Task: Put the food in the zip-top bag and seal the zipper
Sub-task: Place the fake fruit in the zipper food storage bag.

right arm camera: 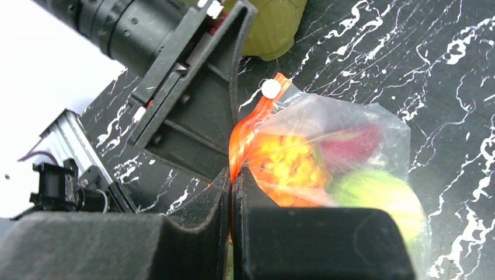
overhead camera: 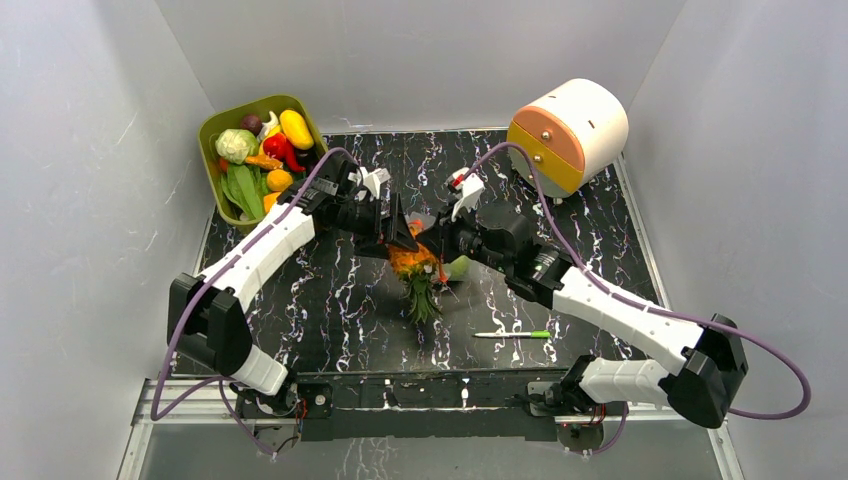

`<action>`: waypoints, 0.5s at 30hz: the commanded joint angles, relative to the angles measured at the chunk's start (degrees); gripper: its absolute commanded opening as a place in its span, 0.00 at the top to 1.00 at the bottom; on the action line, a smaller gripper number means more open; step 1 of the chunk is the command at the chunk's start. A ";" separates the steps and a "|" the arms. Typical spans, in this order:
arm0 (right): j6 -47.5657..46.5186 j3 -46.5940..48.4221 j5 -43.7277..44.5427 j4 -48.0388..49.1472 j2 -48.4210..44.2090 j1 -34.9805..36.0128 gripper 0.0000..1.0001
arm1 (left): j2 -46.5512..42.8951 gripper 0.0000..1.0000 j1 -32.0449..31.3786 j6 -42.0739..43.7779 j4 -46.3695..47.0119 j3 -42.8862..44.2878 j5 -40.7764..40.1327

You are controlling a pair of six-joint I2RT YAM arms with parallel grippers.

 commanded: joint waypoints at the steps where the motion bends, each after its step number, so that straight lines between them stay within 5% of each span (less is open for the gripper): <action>1: 6.87 4.20 4.38 0.79 0.84 0.51 1.00 | -3.30 0.24 -0.06 -2.96 0.70 1.39 -1.99; 5: 8.88 3.73 2.25 2.15 1.74 0.51 1.00 | -3.76 0.35 -0.08 -5.13 2.01 1.65 -0.83; 15: 12.96 1.59 3.25 5.05 1.90 0.51 1.00 | -4.99 0.06 -0.08 -5.77 -0.08 3.76 -2.04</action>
